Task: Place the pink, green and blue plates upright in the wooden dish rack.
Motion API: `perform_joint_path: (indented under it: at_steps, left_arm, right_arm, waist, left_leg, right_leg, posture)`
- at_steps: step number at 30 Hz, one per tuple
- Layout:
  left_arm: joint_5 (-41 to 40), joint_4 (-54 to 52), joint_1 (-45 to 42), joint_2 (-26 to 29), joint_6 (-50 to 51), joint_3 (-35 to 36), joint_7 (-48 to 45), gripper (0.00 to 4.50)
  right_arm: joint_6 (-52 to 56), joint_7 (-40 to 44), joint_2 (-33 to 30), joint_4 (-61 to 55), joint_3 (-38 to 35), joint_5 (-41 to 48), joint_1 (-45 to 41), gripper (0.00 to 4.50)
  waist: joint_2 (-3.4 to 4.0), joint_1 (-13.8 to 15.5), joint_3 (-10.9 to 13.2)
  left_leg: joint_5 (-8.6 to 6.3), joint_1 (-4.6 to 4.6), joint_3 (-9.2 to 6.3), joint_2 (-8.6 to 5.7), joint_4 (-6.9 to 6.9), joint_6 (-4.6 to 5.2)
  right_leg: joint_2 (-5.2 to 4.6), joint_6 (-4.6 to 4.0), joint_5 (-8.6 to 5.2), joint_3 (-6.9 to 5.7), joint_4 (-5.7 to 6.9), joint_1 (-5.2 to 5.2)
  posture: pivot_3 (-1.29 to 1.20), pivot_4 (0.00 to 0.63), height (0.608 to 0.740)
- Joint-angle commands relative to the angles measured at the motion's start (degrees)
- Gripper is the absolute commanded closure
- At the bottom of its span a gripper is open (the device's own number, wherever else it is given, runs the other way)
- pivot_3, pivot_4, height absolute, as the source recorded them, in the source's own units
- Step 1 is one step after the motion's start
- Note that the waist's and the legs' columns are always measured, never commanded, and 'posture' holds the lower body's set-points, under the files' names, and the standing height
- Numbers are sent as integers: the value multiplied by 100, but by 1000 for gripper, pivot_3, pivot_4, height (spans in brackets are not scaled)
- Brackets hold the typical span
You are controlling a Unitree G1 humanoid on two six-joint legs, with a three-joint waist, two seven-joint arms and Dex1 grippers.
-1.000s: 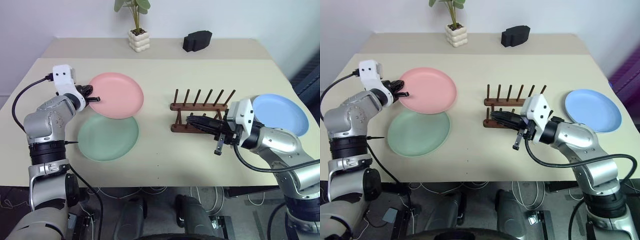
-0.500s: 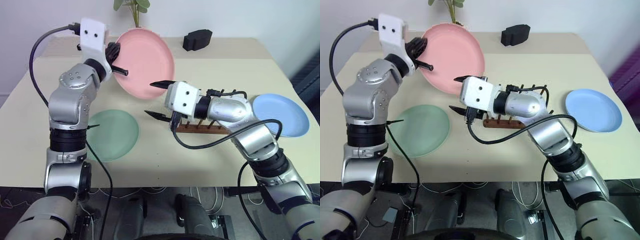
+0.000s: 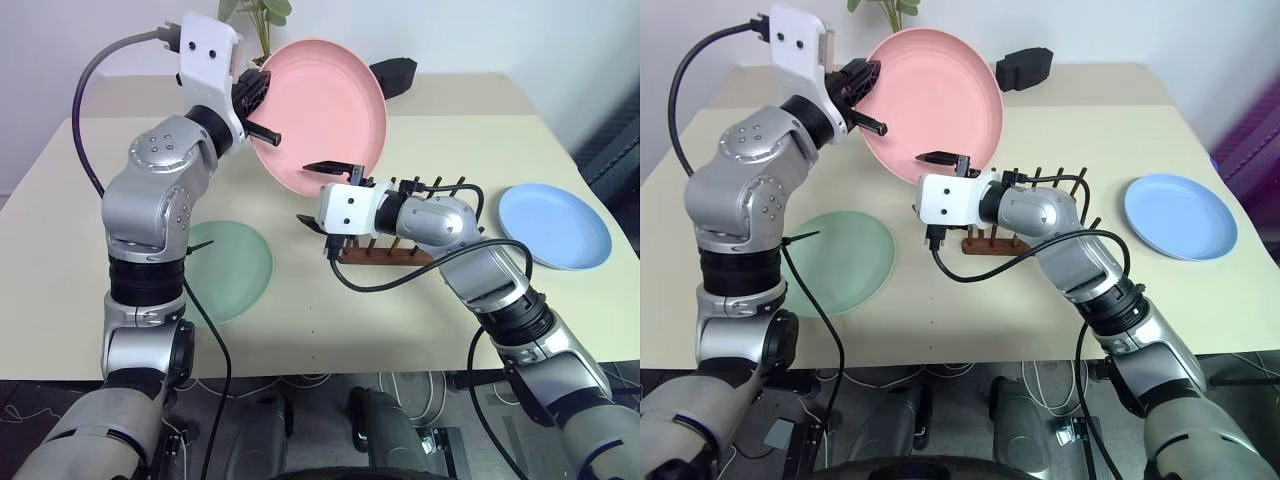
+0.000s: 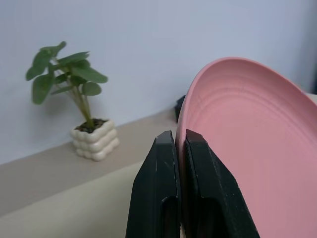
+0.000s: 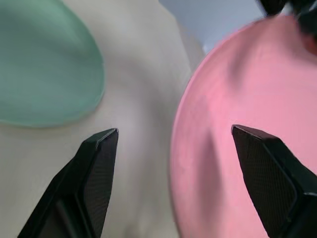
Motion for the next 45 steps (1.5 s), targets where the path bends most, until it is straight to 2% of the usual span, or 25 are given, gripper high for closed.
perform_joint_path:
  at_steps: [1, 2, 7, 8, 14, 17, 23, 24, 27, 29, 31, 36, 42, 45]
  left_arm:
    - [-164, -364, -148, 80, 111, 208, -37, 4500]
    - [-169, -367, -144, 94, 123, 214, -38, 4500]
    - [-205, -312, -144, 88, 198, 313, 17, 4500]
    - [-211, -319, -143, 88, 203, 319, 12, 4500]
    - [-327, -290, -116, 32, 284, 414, -5, 4500]
    - [-662, -288, -131, -152, 352, 722, -4, 3464]
    - [-1334, -248, -316, -486, 159, 1511, 295, 364]
    - [-1394, -222, -388, -537, 28, 1655, 417, 44]
    - [-1652, -8, -623, -631, -231, 2163, 768, 44]
    - [-1734, 67, -641, -577, -312, 2267, 815, 44]
    - [-1654, 145, -496, -358, -406, 2227, 694, 44]
    - [-1537, 254, 216, 281, -882, 2022, -92, 44]
    - [-1884, -237, 1413, 549, -1030, 1513, -1361, 44]
    - [-2419, -788, 2196, 644, -761, 1157, -2196, 44]
  right_arm:
    - [-185, -59, 97, -23, 21, -261, 18, 1316]
    - [-201, -56, 121, -13, 18, -302, 30, 1611]
    - [-236, -69, 253, -54, 61, -529, 110, 4154]
    - [-250, -84, 255, -52, 77, -598, 120, 4489]
    - [-291, -140, 279, -52, 21, -824, 187, 4489]
    - [-469, -213, 250, -58, 0, -944, 219, 4500]
    - [-591, -306, 255, -43, -153, -1096, 219, 4500]
    - [-618, -334, 244, -31, -200, -1103, 204, 4500]
    - [-747, -414, 180, -13, -426, -1037, 139, 4500]
    - [-793, -414, 168, -32, -588, -928, 123, 4500]
    - [-672, -362, 247, -222, -1010, -460, 140, 4500]
    - [283, -78, 366, -1031, -2363, 1375, 250, 4500]
    - [1692, 24, 122, -1843, -3799, 3334, 878, 4500]
    - [2495, 23, -75, -2182, -4760, 4696, 1410, 4500]
  waist:
    - [0, -2, 0]
    - [0, -3, 0]
    - [0, -5, 0]
    - [1, -5, 0]
    - [0, 3, 0]
    - [1, 1, 0]
    - [0, -6, 0]
    - [-1, -6, 1]
    - [-1, 0, 1]
    - [-1, 0, 1]
    - [-1, -3, 1]
    - [1, -4, 2]
    - [0, 29, 0]
    - [1, 16, 1]
  left_leg:
    - [0, 0, 0, 0, 0, 0]
    - [0, 0, 0, 0, 0, 0]
    - [0, 1, -1, 0, -1, -1]
    - [1, 1, -1, 0, -1, -1]
    - [2, 0, -1, -1, 0, -3]
    - [2, 0, -2, 0, 0, -4]
    - [2, 1, -2, 0, -1, -4]
    - [2, 1, -3, 0, -1, -4]
    - [3, 0, -2, 0, 0, -6]
    - [3, 1, -2, 0, -1, -6]
    - [3, 2, -2, 0, -2, -6]
    - [4, 1, -1, 0, -4, -7]
    - [3, 3, -2, 2, -3, -6]
    - [3, 2, 0, 5, -2, -6]
  right_leg:
    - [0, 0, 0, 0, 0, 0]
    - [0, 0, 0, 0, 0, 0]
    - [1, 0, 0, 0, 2, -1]
    - [1, 0, 0, 0, 3, -1]
    - [0, 0, 0, 0, 3, -2]
    - [1, 0, 0, 0, 3, -2]
    - [0, 0, 0, 0, 4, -2]
    - [1, 0, 0, 0, 4, -2]
    - [1, 0, 0, 0, 4, -2]
    - [0, 0, 0, 0, 3, -1]
    - [0, 0, 0, 0, 3, -1]
    - [1, 0, 0, 0, 4, -2]
    - [-2, -3, 0, 0, -4, 9]
    - [-3, -5, -1, 1, -5, 9]
  posture:
    - [0, 150, 740]
    - [0, 150, 740]
    - [0, 150, 740]
    - [0, 150, 740]
    - [0, 150, 740]
    - [0, 150, 740]
    - [0, 150, 740]
    - [0, 150, 740]
    - [0, 150, 740]
    - [0, 150, 740]
    - [0, 150, 740]
    - [0, 150, 740]
    - [0, 150, 740]
    - [0, 150, 740]
